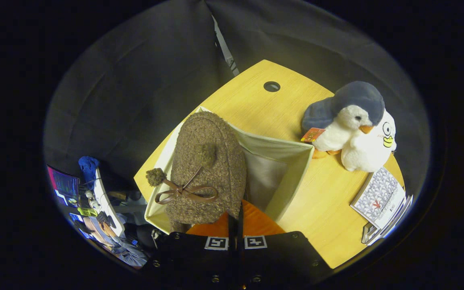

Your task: Open the storage box then place both shoes into the box .Put the left shoe in first, then the right shoe, with the right side of both shoes facing outward in a uniform manner.

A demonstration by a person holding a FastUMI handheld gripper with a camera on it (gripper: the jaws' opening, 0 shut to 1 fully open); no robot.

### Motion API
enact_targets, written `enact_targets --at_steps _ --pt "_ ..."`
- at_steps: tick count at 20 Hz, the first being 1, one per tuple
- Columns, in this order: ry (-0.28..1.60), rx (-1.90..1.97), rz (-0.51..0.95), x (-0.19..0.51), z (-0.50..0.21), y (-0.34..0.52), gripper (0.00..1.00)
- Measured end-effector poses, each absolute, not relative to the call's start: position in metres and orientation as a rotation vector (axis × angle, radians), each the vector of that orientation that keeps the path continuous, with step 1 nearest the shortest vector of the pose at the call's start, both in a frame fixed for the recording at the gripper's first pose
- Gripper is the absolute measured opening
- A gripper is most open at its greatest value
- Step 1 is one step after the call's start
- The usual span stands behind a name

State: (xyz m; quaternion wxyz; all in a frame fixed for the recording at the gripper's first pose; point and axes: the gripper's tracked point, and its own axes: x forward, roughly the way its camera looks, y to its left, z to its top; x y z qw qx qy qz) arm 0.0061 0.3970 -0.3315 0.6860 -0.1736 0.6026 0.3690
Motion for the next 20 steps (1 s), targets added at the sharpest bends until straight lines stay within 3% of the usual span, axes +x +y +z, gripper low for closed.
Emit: enact_targets --at_steps 5,10,14,20 --pt "1.344 -0.430 0.869 -0.002 -0.342 0.412 0.02" --pt "1.168 -0.381 0.885 0.009 -0.298 0.409 0.87" --pt "0.877 -0.222 0.758 0.016 -0.232 0.370 0.89" --pt "0.555 -0.065 0.471 0.010 -0.147 0.236 0.88"
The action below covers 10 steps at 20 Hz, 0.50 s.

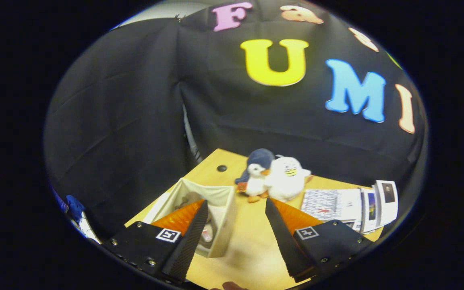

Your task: Open the storage box then place both shoes into the box .Put the left shoe in first, then the right shoe, with the right side of both shoes facing outward in a uniform manner.

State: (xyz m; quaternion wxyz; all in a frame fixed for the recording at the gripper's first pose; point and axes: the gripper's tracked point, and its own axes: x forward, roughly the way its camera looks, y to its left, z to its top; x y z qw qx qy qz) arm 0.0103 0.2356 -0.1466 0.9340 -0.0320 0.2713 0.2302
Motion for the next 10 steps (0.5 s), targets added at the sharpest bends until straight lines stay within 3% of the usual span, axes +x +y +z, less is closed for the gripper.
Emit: enact_targets --at_steps 8,9,10 --pt "0.186 0.032 0.084 -0.015 -0.059 0.092 0.88" --pt "0.158 0.034 0.060 -0.015 -0.052 0.082 0.90" --pt "0.138 0.027 0.030 -0.017 -0.045 0.073 0.99"
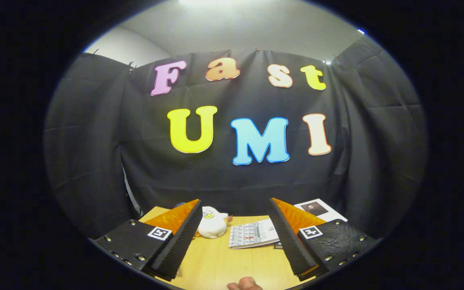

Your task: Open the storage box then place both shoes into the box .Put the left shoe in first, then the right shoe, with the right side of both shoes facing outward in a uniform manner.

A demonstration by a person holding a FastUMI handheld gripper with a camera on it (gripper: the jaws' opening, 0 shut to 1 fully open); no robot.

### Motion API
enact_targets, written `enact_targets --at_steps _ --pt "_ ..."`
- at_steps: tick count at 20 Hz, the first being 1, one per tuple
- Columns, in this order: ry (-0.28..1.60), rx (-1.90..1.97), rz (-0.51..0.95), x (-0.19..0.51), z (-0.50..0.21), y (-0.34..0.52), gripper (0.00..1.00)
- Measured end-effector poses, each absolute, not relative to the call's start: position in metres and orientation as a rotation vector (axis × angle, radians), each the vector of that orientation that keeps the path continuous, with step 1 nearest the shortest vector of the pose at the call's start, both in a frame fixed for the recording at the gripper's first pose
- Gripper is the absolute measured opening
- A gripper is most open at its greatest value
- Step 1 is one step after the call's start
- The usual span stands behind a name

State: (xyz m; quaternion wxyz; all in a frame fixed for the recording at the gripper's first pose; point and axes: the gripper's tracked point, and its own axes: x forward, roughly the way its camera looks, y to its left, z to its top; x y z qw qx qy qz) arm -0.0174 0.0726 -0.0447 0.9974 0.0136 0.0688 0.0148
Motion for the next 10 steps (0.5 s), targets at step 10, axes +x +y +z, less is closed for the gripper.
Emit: enact_targets --at_steps 10 --pt "0.085 0.005 -0.063 -0.046 -0.022 0.037 0.99"
